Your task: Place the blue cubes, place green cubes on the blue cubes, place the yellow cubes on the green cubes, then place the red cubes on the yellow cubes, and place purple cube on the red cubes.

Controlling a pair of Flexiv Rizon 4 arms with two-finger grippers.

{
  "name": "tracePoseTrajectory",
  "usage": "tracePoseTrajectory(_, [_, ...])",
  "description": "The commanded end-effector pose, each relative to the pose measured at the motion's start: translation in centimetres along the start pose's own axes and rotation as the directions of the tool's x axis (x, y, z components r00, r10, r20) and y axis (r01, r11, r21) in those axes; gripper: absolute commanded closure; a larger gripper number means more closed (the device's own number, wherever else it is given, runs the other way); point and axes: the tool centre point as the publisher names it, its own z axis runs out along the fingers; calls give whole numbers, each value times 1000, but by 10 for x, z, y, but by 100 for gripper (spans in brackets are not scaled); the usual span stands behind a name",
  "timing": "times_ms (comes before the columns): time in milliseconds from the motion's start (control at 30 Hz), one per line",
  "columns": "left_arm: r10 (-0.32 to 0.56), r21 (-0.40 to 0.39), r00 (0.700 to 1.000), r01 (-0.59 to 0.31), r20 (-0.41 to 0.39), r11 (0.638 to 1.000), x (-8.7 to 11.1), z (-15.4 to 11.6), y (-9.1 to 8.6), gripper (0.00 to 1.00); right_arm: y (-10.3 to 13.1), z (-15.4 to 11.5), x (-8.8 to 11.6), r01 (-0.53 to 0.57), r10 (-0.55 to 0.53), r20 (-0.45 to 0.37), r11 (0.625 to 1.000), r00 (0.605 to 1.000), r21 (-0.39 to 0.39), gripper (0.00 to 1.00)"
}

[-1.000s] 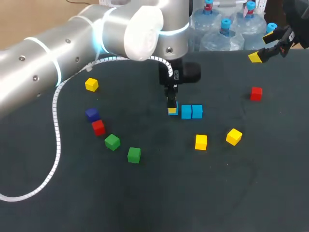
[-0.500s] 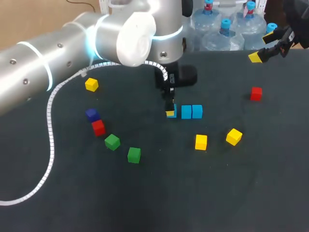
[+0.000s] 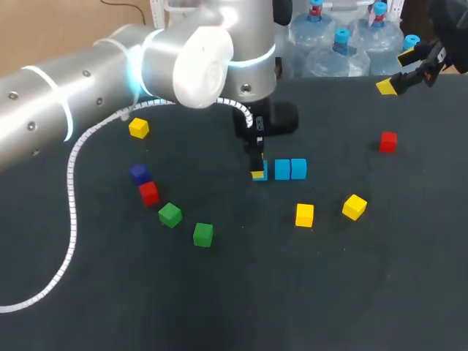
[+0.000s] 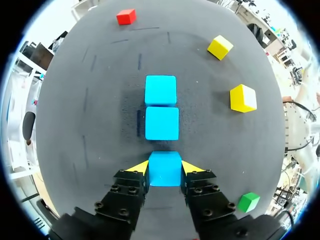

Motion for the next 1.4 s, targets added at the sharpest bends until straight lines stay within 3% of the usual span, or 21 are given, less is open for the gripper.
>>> tracePoseTrajectory(33, [-4, -2, 1000, 4, 0, 1000, -2, 1, 1, 100, 1, -1, 0, 0, 0, 0, 1000, 1000, 1, 0])
tracePoseTrajectory(667, [28, -15, 1000, -28, -14, 999, -12, 3, 7, 100, 1, -1, 0, 0, 0, 0, 1000, 1000, 1, 0])
tracePoseTrajectory(1233, [28, -14, 999, -28, -35, 1000, -8, 6, 10, 100, 1, -1, 0, 0, 0, 0, 1000, 1000, 1, 0])
tracePoseTrajectory(1267, [27, -13, 999, -28, -35, 1000, -8, 6, 10, 77, 1, -1, 0, 0, 0, 0, 1000, 1000, 1, 0])
tracePoseTrajectory(1300, [29, -7, 999, -29, -38, 1000, -9, 6, 10, 24, 1, -1, 0, 0, 0, 0, 1000, 1000, 1, 0])
tracePoseTrajectory(1333, [29, -7, 999, -30, -39, 1000, -9, 6, 10, 0, 1, -1, 0, 0, 0, 0, 1000, 1000, 1, 0])
tracePoseTrajectory(1400, [29, -4, 999, -29, -38, 1000, -9, 5, 9, 0, 1, -1, 0, 0, 0, 0, 1000, 1000, 1, 0])
